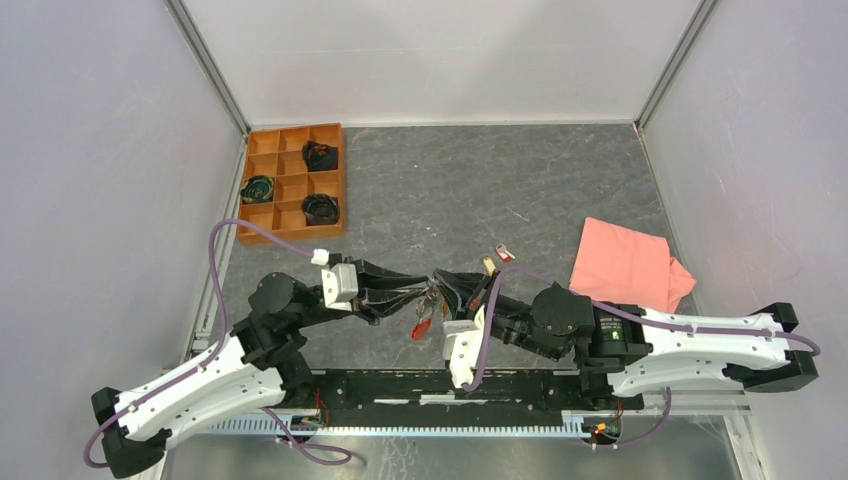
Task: Remove the keys from the keyring
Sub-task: Remove the key from the keyring.
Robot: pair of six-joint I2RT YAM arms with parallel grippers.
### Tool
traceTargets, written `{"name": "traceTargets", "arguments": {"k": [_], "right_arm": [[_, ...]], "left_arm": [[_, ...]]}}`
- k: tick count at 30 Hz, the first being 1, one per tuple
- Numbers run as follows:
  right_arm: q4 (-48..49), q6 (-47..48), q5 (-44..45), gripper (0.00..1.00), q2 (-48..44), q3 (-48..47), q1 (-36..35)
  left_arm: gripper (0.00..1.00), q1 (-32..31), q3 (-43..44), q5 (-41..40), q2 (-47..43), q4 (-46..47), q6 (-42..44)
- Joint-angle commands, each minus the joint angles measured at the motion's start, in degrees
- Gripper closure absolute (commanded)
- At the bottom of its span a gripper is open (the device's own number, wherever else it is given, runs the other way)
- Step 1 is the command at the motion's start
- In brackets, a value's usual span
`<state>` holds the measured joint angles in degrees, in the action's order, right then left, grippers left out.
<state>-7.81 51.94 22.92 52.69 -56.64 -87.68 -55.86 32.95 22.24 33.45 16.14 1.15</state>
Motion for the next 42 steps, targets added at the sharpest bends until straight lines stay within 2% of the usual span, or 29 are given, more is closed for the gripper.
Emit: {"name": "traceTargets", "arguments": {"k": [1,19,42], "right_arm": [[4.26,0.76,1.86,1.00,-0.28,-0.62,-0.45],[6.33,6.42,-3.74,1.00,-3.10,3.01,-0.68],[7.37,7.28,-4.02,1.00,-3.31,3.47,-0.69]], "left_arm": [[0.71,0.04,0.96,3.89,-0.43,3.72,1.17],[0.72,0.12,1.67,4.38,-0.88,1.52,1.83],[0.74,0.07,2.82,6.73,1.74,-0.11,2.60]]}}
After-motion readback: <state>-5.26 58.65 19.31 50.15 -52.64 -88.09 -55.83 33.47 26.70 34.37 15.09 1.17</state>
